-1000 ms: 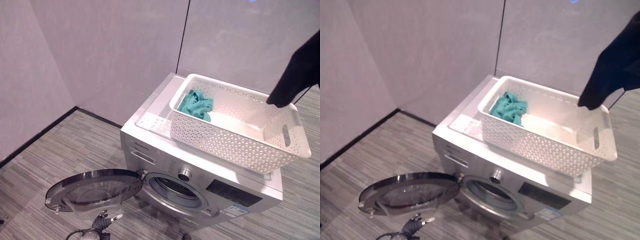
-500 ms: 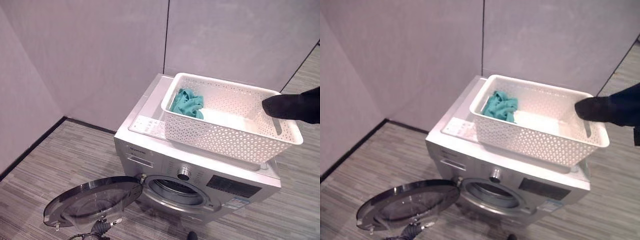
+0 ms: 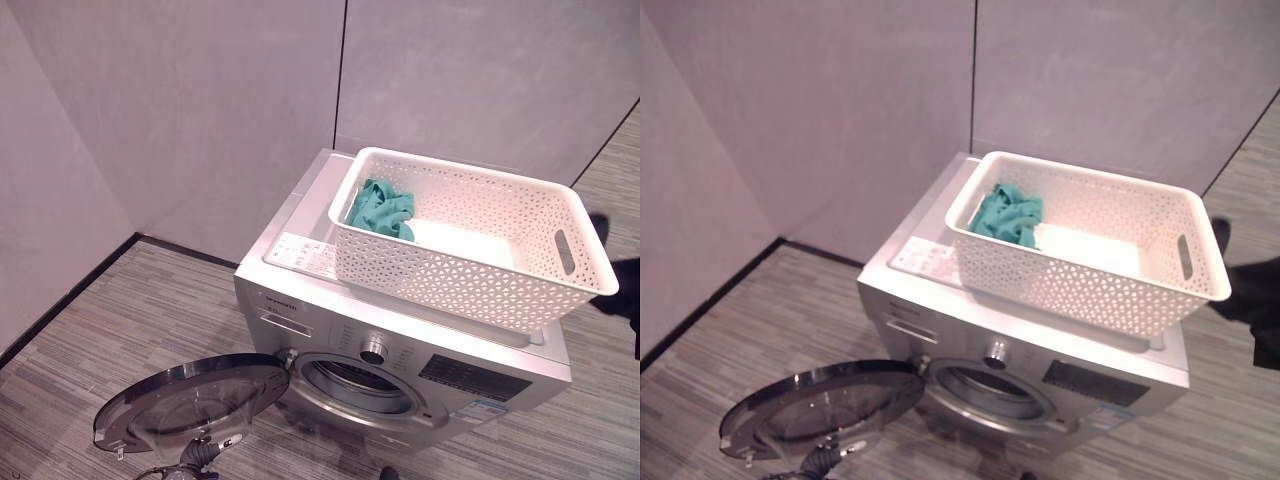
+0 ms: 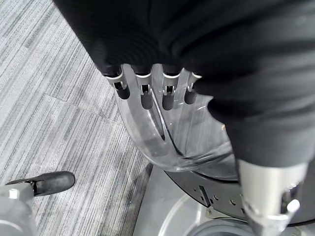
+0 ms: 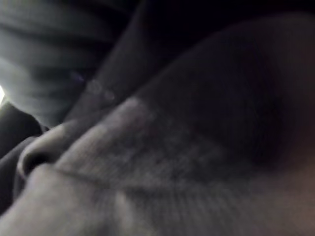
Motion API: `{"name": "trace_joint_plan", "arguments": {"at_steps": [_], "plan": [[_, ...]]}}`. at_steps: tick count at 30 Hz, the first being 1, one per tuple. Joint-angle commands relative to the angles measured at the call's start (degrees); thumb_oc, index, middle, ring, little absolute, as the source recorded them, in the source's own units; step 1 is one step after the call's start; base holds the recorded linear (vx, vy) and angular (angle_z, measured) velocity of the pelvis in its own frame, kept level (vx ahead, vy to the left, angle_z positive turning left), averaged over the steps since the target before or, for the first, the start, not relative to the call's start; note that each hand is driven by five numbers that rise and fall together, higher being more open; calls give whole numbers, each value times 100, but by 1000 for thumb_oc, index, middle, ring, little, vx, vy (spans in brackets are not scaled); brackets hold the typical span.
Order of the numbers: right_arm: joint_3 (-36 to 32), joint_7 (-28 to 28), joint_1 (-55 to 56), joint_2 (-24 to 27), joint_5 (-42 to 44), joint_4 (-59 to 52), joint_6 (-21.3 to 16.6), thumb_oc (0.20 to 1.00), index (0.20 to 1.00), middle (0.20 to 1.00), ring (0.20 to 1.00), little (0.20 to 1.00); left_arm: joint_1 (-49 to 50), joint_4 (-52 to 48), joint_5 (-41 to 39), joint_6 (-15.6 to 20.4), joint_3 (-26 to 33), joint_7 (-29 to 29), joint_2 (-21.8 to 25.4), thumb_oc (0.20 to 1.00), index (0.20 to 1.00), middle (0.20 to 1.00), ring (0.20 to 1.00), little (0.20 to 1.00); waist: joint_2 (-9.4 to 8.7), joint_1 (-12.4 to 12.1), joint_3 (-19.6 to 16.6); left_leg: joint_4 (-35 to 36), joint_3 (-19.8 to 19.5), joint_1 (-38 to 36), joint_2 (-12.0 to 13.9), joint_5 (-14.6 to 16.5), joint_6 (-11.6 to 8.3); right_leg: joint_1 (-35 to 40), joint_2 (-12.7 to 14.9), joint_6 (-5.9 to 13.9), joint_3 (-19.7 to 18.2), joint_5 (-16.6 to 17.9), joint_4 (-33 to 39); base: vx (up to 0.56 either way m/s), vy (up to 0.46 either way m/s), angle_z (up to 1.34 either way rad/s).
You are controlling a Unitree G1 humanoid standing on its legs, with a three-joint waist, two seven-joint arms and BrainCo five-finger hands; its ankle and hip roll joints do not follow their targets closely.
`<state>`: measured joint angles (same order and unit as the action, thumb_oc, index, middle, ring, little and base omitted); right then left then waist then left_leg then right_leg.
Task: Grab the laundry basket,head to the washer,open it,put in the laundry and shut it.
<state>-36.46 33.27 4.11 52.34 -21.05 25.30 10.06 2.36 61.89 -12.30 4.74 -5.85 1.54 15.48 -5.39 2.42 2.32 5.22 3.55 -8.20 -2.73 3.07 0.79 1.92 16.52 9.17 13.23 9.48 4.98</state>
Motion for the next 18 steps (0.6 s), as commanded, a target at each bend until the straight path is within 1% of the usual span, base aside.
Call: {"name": "trace_joint_plan", "arguments": {"at_steps": [1, 4, 5, 6, 7, 9, 11, 12, 13, 14, 15, 16, 17, 18], "plan": [[-114, 145, -166, 700, -50, 466, -33, 200, 200, 200, 200, 200, -252, 294, 100, 156, -56, 90, 41, 1000, 1000, 1000, 1000, 1000, -62, -228, -229, -634, -371, 435, -275, 727, 525, -247, 536, 421, 300, 189, -443, 0, 0, 0], [202, -77, -129, 613, -77, 754, -40, 200, 200, 200, 200, 200, -291, 389, 50, 158, 38, 137, 70, 1000, 1000, 1000, 1000, 1000, -100, -251, -205, -631, -373, 446, -271, 709, 508, -248, 528, 413, 316, 199, -421, 0, 0, 0], [234, -72, -160, 613, -74, 773, -46, 200, 200, 200, 200, 200, -293, 400, 49, 164, 50, 137, 78, 1000, 1000, 1000, 1000, 1000, -108, -242, -206, -628, -368, 444, -271, 708, 507, -249, 527, 413, 311, 201, -419, 0, 0, 0], [351, -131, -126, 493, -95, 781, -55, 200, 200, 200, 200, 200, -315, 421, 32, 158, 75, 148, 62, 1000, 1000, 1000, 1000, 1000, -107, -246, -192, -627, -369, 445, -269, 701, 510, -254, 524, 411, 303, 210, -412, -20, -12, -3], [636, -216, -115, 116, -137, 760, -49, 200, 200, 200, 200, 200, -336, 414, 31, 158, 108, 167, 50, 1000, 1000, 1000, 1000, 1000, -118, -236, -155, -623, -362, 453, -267, 688, 516, -280, 518, 402, 268, 232, -418, 0, 0, 0], [910, -303, -30, -369, -202, 657, -36, 200, 200, 200, 200, 200, -343, 336, 8, 172, 131, 182, -12, 1000, 1000, 1000, 1000, 1000, -83, -241, -106, -617, -360, 463, -276, 674, 537, -307, 543, 407, 256, 283, -425, -43, -23, -3], [1236, -394, -7, -1007, -174, 411, -61, 200, 200, 200, 200, 200, -333, 87, -104, 179, 150, 204, -18, 1000, 1000, 1000, 1000, 1000, -55, -215, 35, -627, -311, 517, -256, 619, 569, -463, 580, 437, 165, 485, -549, -119, -44, -4], [1381, -455, -4, -1174, -132, 397, -116, 200, 200, 200, 200, 200, -326, -3, -143, 188, 137, 209, -27, 1000, 1000, 1000, 1000, 1000, -12, -224, 89, -626, -287, 552, -233, 587, 585, -482, 557, 419, 176, 428, -600, -156, -37, -3], [1572, -508, -55, -1327, -61, 415, -181, 200, 200, 200, 200, 200, -292, -157, -237, 188, 139, 229, 5, 1000, 1000, 1000, 1000, 1000, 70, -249, 153, -621, -233, 562, -165, 570, 586, -505, 497, 370, 209, 244, -809, -110, -28, -8], [1583, -504, -69, -1329, -57, 424, -185, 200, 200, 200, 200, 200, -288, -169, -240, 182, 147, 230, 11, 1000, 1000, 1000, 1000, 1000, 55, -243, 155, -621, -227, 577, -173, 545, 584, -530, 507, 357, 202, 249, -824, -126, -14, -16], [1787, -603, -151, -1475, -27, 366, -247, 200, 200, 200, 200, 200, -255, -320, -294, 163, 143, 249, 42, 1000, 1000, 1000, 1000, 1000, 126, -268, 205, -614, -179, 619, -107, 498, 581, -546, 423, 248, 259, -72, -1033, -195, -40, -31], [2110, -766, -264, -1701, 77, 218, -386, 200, 200, 200, 200, 200, -192, -534, -389, 181, 154, 305, 126, 1000, 1000, 1000, 1000, 1000, 231, -317, 305, -628, -99, 747, -6, 362, 590, -570, 191, 71, 297, -619, -1664, -192, -41, -32], [2112, -768, -268, -1704, 77, 215, -385, 200, 200, 200, 200, 200, -191, -539, -390, 178, 158, 305, 129, 1000, 1000, 1000, 1000, 1000, 221, -315, 300, -631, -94, 768, -10, 341, 587, -600, 197, 57, 292, -619, -1682, -304, -103, -49], [2632, -942, -597, -1972, 328, 138, -592, 200, 200, 200, 200, 200, -103, -801, -507, 195, 138, 347, 207, 1000, 1000, 1000, 1000, 1000, 295, -466, 373, -744, 107, 1005, 76, 128, 634, -580, -246, -152, 445, -1398, -2765, -186, -78, -30]]}}
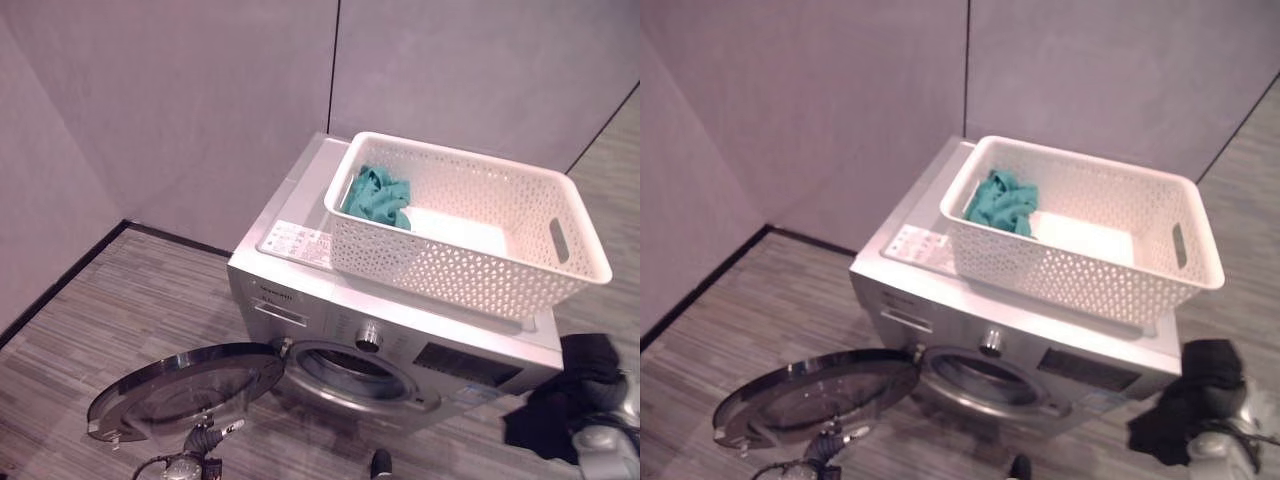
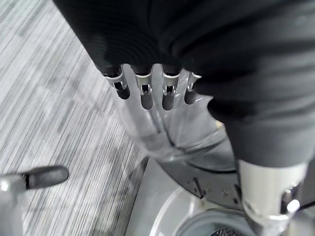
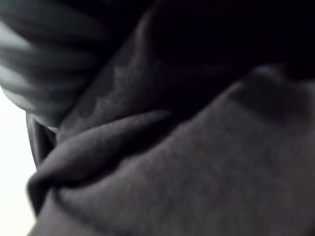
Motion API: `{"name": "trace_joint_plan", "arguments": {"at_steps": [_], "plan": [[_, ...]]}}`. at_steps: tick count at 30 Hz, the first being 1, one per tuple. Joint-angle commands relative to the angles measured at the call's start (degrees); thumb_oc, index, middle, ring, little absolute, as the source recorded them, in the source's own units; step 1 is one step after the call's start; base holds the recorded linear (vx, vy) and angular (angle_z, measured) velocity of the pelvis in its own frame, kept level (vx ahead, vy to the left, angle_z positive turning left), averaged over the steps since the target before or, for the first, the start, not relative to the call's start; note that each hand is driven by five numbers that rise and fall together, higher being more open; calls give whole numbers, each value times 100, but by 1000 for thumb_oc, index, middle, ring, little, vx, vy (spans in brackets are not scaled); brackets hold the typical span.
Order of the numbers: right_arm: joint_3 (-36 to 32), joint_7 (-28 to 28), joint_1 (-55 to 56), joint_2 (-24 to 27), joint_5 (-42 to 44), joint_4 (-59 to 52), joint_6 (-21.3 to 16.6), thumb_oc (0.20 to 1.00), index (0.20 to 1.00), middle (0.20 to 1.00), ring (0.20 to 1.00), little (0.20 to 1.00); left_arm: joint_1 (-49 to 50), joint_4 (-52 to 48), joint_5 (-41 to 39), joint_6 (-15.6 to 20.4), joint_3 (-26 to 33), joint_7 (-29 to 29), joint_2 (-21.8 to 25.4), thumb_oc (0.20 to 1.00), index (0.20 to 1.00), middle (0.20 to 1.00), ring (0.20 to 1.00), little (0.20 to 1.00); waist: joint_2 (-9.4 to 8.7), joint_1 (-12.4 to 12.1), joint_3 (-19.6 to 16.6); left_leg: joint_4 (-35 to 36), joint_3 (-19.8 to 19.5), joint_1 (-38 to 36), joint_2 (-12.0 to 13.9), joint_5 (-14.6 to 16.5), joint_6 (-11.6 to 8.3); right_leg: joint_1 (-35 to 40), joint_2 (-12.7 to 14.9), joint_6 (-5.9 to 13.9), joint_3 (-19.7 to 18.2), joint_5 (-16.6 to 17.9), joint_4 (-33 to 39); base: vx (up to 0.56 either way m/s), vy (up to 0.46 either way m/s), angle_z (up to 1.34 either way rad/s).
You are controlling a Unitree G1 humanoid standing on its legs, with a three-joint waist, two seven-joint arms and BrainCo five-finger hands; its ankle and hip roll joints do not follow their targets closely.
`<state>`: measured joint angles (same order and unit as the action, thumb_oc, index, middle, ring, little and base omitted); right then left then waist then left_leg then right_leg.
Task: Grab the laundry basket,head to the washer,open it,put in the laundry and shut it.
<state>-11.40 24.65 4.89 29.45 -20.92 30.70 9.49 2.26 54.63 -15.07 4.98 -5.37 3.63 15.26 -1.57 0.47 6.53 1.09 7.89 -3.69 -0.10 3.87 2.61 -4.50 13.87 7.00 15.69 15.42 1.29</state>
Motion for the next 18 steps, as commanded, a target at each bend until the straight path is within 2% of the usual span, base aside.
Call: {"name": "trace_joint_plan", "arguments": {"at_steps": [1, 2, 4, 5, 6, 8, 9, 10, 11, 13, 14, 16, 17, 18], "plan": [[142, -75, -692, 316, 320, -389, -539, 200, 200, 200, 200, 200, -88, -81, -230, 167, 101, 139, 233, 1000, 1000, 1000, 1000, 1000, -106, -270, -48, -338, -315, 559, -196, 55, 448, 32, 36, 61, 181, -2024, -2445, -224, -106, -31], [341, -158, -812, 236, 412, -380, -611, 200, 200, 200, 200, 200, -30, -183, -275, 184, 106, 166, 263, 1000, 1000, 1000, 1000, 1000, -114, -328, -68, -345, -233, 630, -187, -19, 436, 95, -93, 25, 223, -2224, -2649, -107, -99, -28], [721, -302, -1053, 141, 515, -291, -690, 200, 200, 200, 200, 200, 62, -366, -388, 207, 128, 212, 307, 1000, 1000, 1000, 1000, 1000, -153, -476, -112, -356, -71, 790, -172, -147, 414, 295, -297, 29, 239, -2374, -2892, -171, -185, -41], [930, -364, -1189, 86, 583, -208, -731, 200, 200, 200, 200, 200, 124, -516, -490, 250, 149, 252, 336, 1000, 1000, 1000, 1000, 1000, -199, -588, -157, -389, 29, 933, -166, -233, 376, 476, -380, 29, 224, -2368, -2864, -151, -254, -39], [1131, -414, -1363, 53, 663, -136, -757, 200, 200, 200, 200, 200, 152, -647, -601, 292, 151, 288, 357, 1000, 1000, 1000, 1000, 1000, -278, -734, -197, -429, 39, 1080, -204, -195, 302, 677, -432, 53, 129, -2489, -2694, -210, -318, -68], [1532, -510, -1696, 4, 765, -103, -782, 200, 200, 200, 200, 200, 209, -969, -747, 324, 188, 322, 371, 1000, 1000, 1000, 1000, 1000, -307, -962, -219, -494, 168, 1436, -41, -430, 116, 917, -650, -226, -6, -3032, -2036, -231, -335, -90], [1715, -540, -1869, 2, 784, -141, -775, 200, 200, 200, 200, 200, 200, -1015, -794, 327, 196, 353, 377, 1000, 1000, 1000, 1000, 1000, -330, -1067, -193, -557, 211, 1606, 64, -560, 26, 939, -767, -384, -119, -3148, -1748, -147, -242, -74], [1727, -537, -1893, 2, 789, -124, -778, 200, 200, 200, 200, 200, 195, -1017, -795, 325, 206, 354, 376, 1000, 1000, 1000, 1000, 1000, -327, -1075, -195, -571, 223, 1621, 87, -561, 11, 933, -787, -403, -134, -3134, -1724, -393, -466, -67], [2100, -612, -2203, 37, 808, -341, -814, 200, 200, 200, 200, 200, 11, -1131, -938, 356, 123, 418, 284, 1000, 1000, 1000, 1000, 1000, -156, -1160, 52, -666, 266, 1965, 455, -985, -284, 979, -1069, -602, -154, -3142, -1084, -443, -441, -65], [2387, -592, -2415, 147, 816, -314, -865, 200, 200, 200, 200, 200, -200, -1119, -931, 378, -59, 506, 152, 1000, 1000, 1000, 1000, 1000, 53, -1129, 166, -248, 204, 2067, 716, -1488, -544, 1097, -1324, -673, -87, -3043, -468, -453, -427, -44], [2439, -593, -2466, 209, 808, -363, -864, 200, 200, 200, 200, 200, -380, -1102, -871, 374, -126, 532, 80, 1000, 1000, 1000, 1000, 1000, 157, -1002, 225, 45, 315, 2045, 842, -1713, -671, 1137, -1398, -701, -4, -2966, -289, -321, -238, -11], [2604, -661, -2405, 272, 738, -526, -816, 200, 200, 200, 200, 200, -743, -1068, -740, 370, -272, 605, 46, 1000, 1000, 1000, 1000, 1000, 192, -779, 326, 52, 724, 1877, 1030, -1611, -761, 1029, -1368, -749, 125, -2864, -224, -297, -178, 39], [2676, -724, -2347, 307, 666, -640, -787, 200, 200, 200, 200, 200, -855, -1069, -678, 388, -319, 614, 41, 1000, 1000, 1000, 1000, 1000, 174, -699, 385, -206, 732, 1819, 1092, -1482, -776, 981, -1308, -792, 199, -2839, -232, -290, -170, 67], [2845, -838, -2282, 313, 591, -730, -811, 200, 200, 200, 200, 200, -883, -1338, -569, 452, -397, 651, 100, 1000, 1000, 1000, 1000, 1000, 144, -638, 450, -904, 179, 1703, 1027, -1089, -714, 895, -1200, -852, 161, -2776, -285, -187, -107, 47]]}}
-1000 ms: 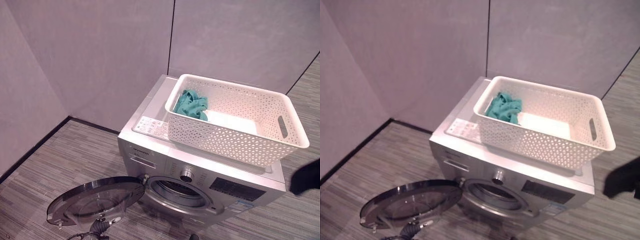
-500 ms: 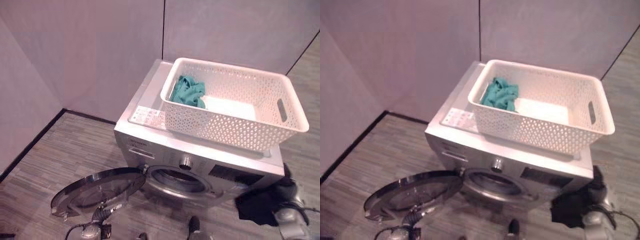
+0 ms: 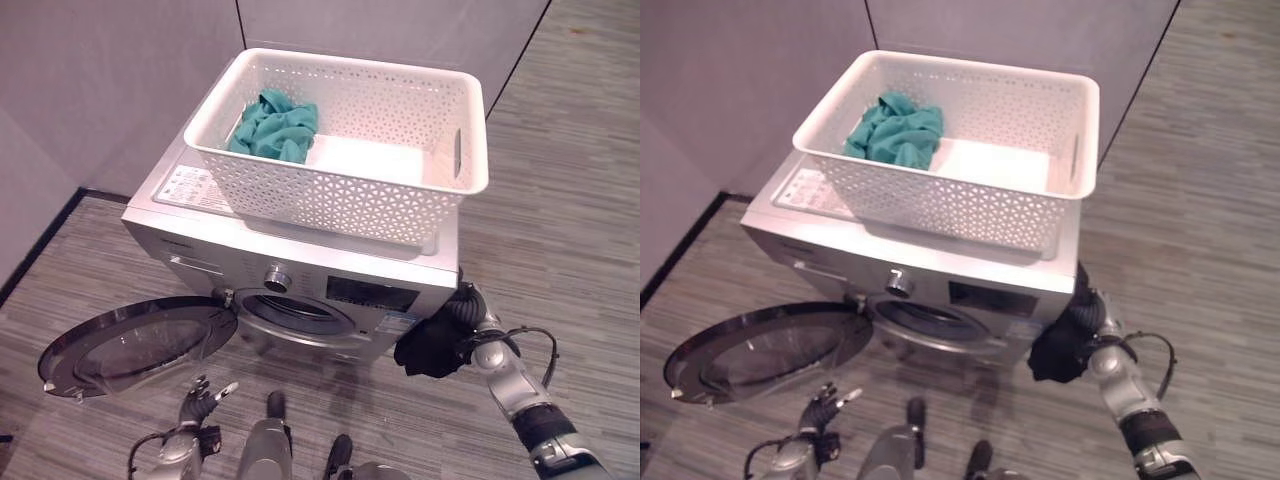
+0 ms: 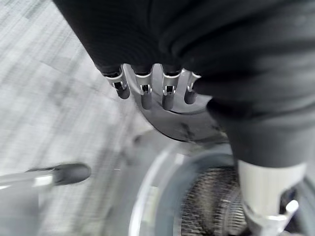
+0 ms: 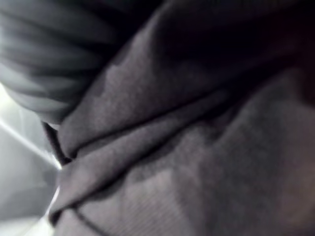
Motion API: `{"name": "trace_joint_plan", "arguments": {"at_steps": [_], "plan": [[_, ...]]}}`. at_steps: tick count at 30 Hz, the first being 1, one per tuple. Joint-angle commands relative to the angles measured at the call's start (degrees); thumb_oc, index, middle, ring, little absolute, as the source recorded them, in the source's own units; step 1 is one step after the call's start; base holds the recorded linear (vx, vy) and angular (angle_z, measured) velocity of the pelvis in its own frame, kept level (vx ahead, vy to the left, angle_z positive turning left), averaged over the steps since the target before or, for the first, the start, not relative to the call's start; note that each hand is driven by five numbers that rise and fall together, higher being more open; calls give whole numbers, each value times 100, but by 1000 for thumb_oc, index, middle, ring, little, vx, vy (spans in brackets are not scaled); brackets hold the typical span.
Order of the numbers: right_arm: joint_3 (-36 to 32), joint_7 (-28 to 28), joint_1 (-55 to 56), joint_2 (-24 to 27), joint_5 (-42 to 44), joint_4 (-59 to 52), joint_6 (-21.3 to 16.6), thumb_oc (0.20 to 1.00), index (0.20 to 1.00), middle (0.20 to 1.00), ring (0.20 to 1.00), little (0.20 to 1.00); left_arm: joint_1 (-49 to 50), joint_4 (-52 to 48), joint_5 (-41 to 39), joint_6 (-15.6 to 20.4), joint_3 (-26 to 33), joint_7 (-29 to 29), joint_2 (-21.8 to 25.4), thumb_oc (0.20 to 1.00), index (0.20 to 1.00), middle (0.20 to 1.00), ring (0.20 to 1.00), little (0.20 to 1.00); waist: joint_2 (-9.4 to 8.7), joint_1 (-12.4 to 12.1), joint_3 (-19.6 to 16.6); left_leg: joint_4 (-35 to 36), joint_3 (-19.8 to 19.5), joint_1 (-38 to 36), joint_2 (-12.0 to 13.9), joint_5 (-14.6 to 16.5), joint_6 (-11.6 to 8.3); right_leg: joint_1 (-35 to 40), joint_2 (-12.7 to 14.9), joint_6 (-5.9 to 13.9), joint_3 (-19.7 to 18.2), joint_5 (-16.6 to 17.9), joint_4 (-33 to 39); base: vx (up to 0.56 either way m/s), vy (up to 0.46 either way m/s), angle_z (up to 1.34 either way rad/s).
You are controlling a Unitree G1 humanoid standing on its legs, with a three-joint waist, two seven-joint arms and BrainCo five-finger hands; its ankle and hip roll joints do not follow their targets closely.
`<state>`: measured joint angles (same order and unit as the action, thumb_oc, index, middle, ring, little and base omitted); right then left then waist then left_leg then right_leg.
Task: Grab the laundry basket,head to the washer,open it,put in the laundry and shut it.
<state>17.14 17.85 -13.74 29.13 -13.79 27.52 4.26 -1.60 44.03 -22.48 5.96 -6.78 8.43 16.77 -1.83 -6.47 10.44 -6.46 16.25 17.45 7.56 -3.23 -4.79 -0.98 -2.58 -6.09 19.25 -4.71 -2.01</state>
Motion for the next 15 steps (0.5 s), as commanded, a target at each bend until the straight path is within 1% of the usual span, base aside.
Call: {"name": "trace_joint_plan", "arguments": {"at_steps": [1, 2, 3, 4, 6, 7, 8, 9, 12, 15], "plan": [[-7, -159, -417, 344, -123, -413, -288, 200, 200, 200, 200, 200, -486, -291, 174, 348, -253, 174, -49, 1000, 1000, 1000, 1000, 1000, 176, 72, 61, -208, -679, -386, 266, -342, 26, 551, 440, 458, -181, -772, 39, -112, -59, 22], [-6, -160, -417, 344, -123, -413, -288, 200, 200, 200, 200, 200, -485, -292, 175, 347, -252, 174, -49, 1000, 1000, 1000, 1000, 1000, 178, 77, 59, -220, -685, -378, 268, -335, 26, 550, 438, 458, -176, -773, 39, -125, 36, 2], [194, -362, -319, 306, -145, -470, -386, 200, 200, 200, 200, 200, -372, -680, 247, 404, -271, 133, 9, 1000, 1000, 1000, 1000, 1000, 224, 93, 39, -451, -1281, -583, 114, -91, 152, 398, 510, 454, -221, -641, -1, -116, 60, -17], [202, -634, 132, 303, -212, -673, -450, 200, 200, 200, 200, 200, -241, -920, 335, 370, -249, 49, 10, 1000, 1000, 1000, 1000, 1000, 353, 276, -104, -28, -1253, -1002, 236, -17, 150, 426, 455, 479, -187, -704, 67, -115, 59, -31], [195, -640, 151, 309, -214, -689, -444, 200, 200, 200, 200, 200, -229, -926, 336, 368, -255, 50, 7, 1000, 1000, 1000, 1000, 1000, 354, 269, -106, 4, -1247, -1027, 236, -32, 149, 437, 454, 478, -190, -702, 72, -6, 36, -14], [111, -882, 722, 360, -261, -987, -519, 200, 200, 200, 200, 200, -209, -1020, 419, 358, -205, 12, -6, 1000, 1000, 1000, 1000, 1000, 426, 386, -156, 232, -1137, -1004, 307, -451, 41, 438, 434, 447, -133, -727, 47, -31, 82, 14], [115, -989, 913, 379, -276, -1088, -565, 200, 200, 200, 200, 200, -190, -1141, 543, 366, -213, -3, 25, 1000, 1000, 1000, 1000, 1000, 434, 396, -151, 271, -1200, -1000, 272, -536, 21, 459, 458, 452, -109, -730, 36, -30, 115, 42], [118, -1141, 1149, 425, -290, -1237, -646, 200, 200, 200, 200, 200, -148, -1350, 728, 373, -245, -42, 91, 1000, 1000, 1000, 1000, 1000, 444, 408, -147, 352, -1279, -1066, 201, -491, 43, 488, 504, 478, -96, -718, 17, -4, 80, 23], [139, -1601, 1753, 551, -295, -1754, -841, 200, 200, 200, 200, 200, 31, -1820, 1119, 341, -321, -232, 286, 1000, 1000, 1000, 1000, 1000, 441, 437, -174, 455, -1307, -1199, 109, -420, 39, 567, 571, 529, -69, -624, 54, -7, 68, 4], [142, -1973, 2148, 655, -163, -2104, -1003, 200, 200, 200, 200, 200, 298, -2247, 1353, 385, -349, -410, 450, 1000, 1000, 1000, 1000, 1000, 453, 421, -215, 607, -1400, -1371, -22, -221, 47, 597, 655, 605, -95, -560, 61, -6, 94, -7]]}}
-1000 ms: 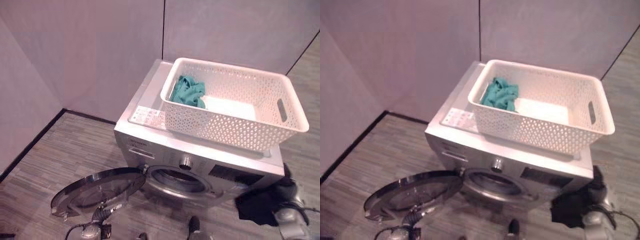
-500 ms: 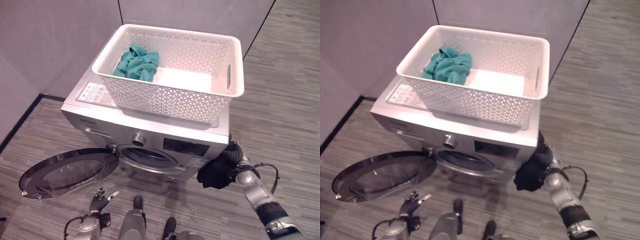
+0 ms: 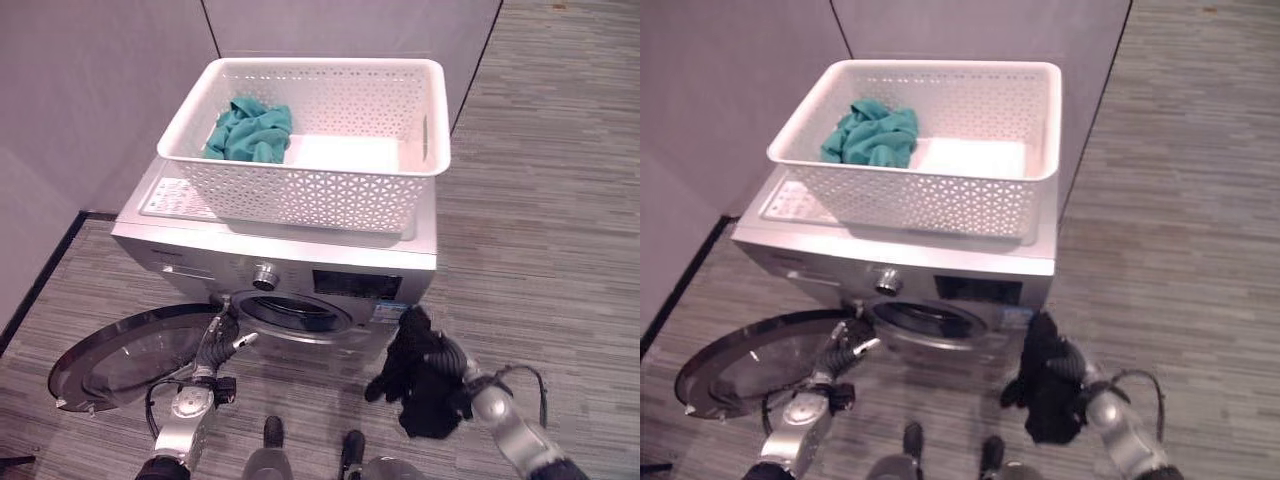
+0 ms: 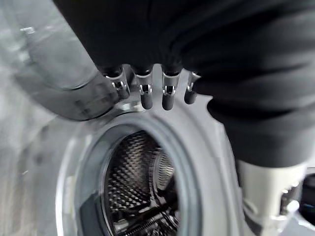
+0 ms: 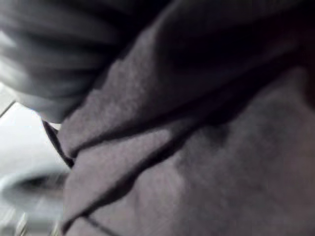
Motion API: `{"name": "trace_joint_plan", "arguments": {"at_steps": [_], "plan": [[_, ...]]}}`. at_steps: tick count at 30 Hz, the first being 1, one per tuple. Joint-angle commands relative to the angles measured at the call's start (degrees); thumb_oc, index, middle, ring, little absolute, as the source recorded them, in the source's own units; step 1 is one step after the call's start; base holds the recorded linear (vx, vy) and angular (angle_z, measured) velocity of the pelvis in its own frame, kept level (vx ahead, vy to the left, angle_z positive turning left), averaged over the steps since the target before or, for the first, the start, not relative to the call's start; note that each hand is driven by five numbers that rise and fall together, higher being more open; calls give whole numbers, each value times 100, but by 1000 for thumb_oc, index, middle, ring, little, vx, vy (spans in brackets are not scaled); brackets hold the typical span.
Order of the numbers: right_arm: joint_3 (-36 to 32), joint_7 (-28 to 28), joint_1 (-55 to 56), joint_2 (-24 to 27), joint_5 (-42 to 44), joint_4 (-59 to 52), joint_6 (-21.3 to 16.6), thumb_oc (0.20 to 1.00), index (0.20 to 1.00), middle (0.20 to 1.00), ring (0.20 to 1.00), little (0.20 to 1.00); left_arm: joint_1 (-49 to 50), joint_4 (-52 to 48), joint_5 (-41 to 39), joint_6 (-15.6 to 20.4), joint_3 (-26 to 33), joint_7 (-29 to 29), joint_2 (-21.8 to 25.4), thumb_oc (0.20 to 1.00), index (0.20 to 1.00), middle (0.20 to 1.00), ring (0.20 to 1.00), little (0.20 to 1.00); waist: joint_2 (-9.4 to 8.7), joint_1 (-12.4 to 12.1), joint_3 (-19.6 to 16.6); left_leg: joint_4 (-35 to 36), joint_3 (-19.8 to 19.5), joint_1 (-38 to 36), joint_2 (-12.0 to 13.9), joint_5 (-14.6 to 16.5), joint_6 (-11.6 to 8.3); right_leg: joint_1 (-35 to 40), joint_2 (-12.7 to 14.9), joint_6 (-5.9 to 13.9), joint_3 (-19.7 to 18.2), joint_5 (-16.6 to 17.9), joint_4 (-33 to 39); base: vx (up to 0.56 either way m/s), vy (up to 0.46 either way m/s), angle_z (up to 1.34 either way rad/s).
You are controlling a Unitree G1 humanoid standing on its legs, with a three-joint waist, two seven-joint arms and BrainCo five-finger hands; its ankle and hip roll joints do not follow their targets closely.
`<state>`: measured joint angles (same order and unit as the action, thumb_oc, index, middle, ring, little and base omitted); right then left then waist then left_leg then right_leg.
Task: Grab the laundry basket,head to the washer,open it,put in the laundry and shut it.
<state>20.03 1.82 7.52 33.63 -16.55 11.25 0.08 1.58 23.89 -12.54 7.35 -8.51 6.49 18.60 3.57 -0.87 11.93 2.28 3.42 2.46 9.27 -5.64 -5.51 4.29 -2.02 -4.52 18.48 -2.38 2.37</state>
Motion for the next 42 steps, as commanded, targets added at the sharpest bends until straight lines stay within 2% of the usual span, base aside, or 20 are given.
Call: {"name": "trace_joint_plan", "arguments": {"at_steps": [1, 5, 8, 9, 15, 19, 20, 24, 29, 32, 35, 38, 42], "plan": [[-74, -570, 91, 298, 198, -657, -681, 200, 200, 200, 200, 200, 171, -503, 454, 282, -243, -361, 356, 1000, 1000, 1000, 1000, 1000, -49, -142, -397, -131, -120, 33, -251, 89, 156, 25, 664, 531, -21, -663, -338, -9, 88, -13], [29, -718, -22, 398, 456, -823, -744, 200, 200, 200, 200, 200, 390, -782, 590, 311, -386, -558, 491, 1000, 1000, 1000, 1000, 1000, 57, -139, -380, 71, 1, -75, -290, 150, 196, -104, 778, 673, -115, -493, -291, -55, 100, -7], [196, -749, -346, 521, 572, -1180, -819, 200, 200, 200, 200, 200, 547, -773, 636, 339, -500, -651, 476, 1000, 1000, 1000, 1000, 1000, 159, -152, -233, 170, 147, -82, -292, 156, 229, -303, 854, 760, -265, -358, -292, -117, 95, -40], [296, -640, -607, 520, 538, -1362, -839, 200, 200, 200, 200, 200, 668, -620, 588, 352, -599, -614, 378, 1000, 1000, 1000, 1000, 1000, 191, -169, -87, 154, 224, -47, -266, 131, 244, -396, 884, 780, -313, -306, -299, -110, 52, -34], [520, -267, -1213, 374, 617, -1656, -907, 200, 200, 200, 200, 200, 590, -189, 711, 435, -781, -339, 166, 1000, 1000, 1000, 1000, 1000, 170, -283, 383, 45, 205, 139, -186, 67, 256, -613, 895, 789, -364, -239, -365, -136, -3, -6], [884, 33, -1893, 123, 813, -1838, -1070, 200, 200, 200, 200, 200, 238, -134, 1301, 636, -1083, 60, 357, 1000, 1000, 1000, 1000, 1000, 19, -422, 726, -29, 153, 407, -72, -25, 203, -826, 841, 762, -294, -236, -448, -150, -85, 9], [1108, 186, -2257, -103, 928, -1803, -1117, 200, 200, 200, 200, 200, -7, -124, 1525, 725, -1258, 260, 421, 1000, 1000, 1000, 1000, 1000, -70, -479, 850, -71, 122, 602, -23, -89, 162, -957, 821, 749, -223, -226, -487, -164, -98, 17], [1428, 392, -2712, -434, 1056, -1739, -1148, 200, 200, 200, 200, 200, -398, -72, 1879, 809, -1516, 637, 503, 1000, 1000, 1000, 1000, 1000, -217, -553, 984, -87, 104, 839, 37, -161, 117, -1181, 784, 731, -163, -199, -551, -126, -64, 15], [1845, 726, -3260, -909, 1402, -1578, -1092, 200, 200, 200, 200, 200, -1137, 272, 2582, 606, -1975, 1407, 414, 1000, 1000, 1000, 1000, 1000, -492, -641, 1150, -55, 165, 1100, 156, -227, 77, -1485, 722, 732, -155, -100, -554, -90, -44, 1], [2020, 876, -3499, -1057, 1538, -1558, -1057, 200, 200, 200, 200, 200, -1590, 548, 3026, 403, -2175, 1807, 307, 1000, 1000, 1000, 1000, 1000, -664, -670, 1225, -56, 211, 1216, 228, -257, 50, -1589, 703, 728, -130, -45, -526, -48, -42, -4], [2126, 977, -3705, -1099, 1653, -1602, -1054, 200, 200, 200, 200, 200, -2064, 694, 3447, 237, -2404, 2073, 246, 1000, 1000, 1000, 1000, 1000, -763, -672, 1285, -60, 221, 1290, 262, -277, 26, -1630, 695, 720, -103, -26, -494, 0, 0, 0], [2115, 1075, -3816, -1056, 1660, -1662, -1053, 200, 200, 200, 200, 200, -2311, 596, 3451, 235, -2464, 2192, 180, 1000, 1000, 1000, 1000, 1000, -820, -666, 1351, -70, 202, 1352, 267, -289, 4, -1640, 691, 714, -55, -14, -465, -3, -9, 1], [2049, 1200, -3873, -1018, 1672, -1711, -1026, 200, 200, 200, 200, 200, -2429, 376, 3064, 290, -2480, 2192, 41, 1000, 1000, 1000, 1000, 1000, -850, -655, 1442, -88, 135, 1465, 250, -307, -8, -1659, 692, 709, 6, 24, -428, -6, -27, 4]]}}
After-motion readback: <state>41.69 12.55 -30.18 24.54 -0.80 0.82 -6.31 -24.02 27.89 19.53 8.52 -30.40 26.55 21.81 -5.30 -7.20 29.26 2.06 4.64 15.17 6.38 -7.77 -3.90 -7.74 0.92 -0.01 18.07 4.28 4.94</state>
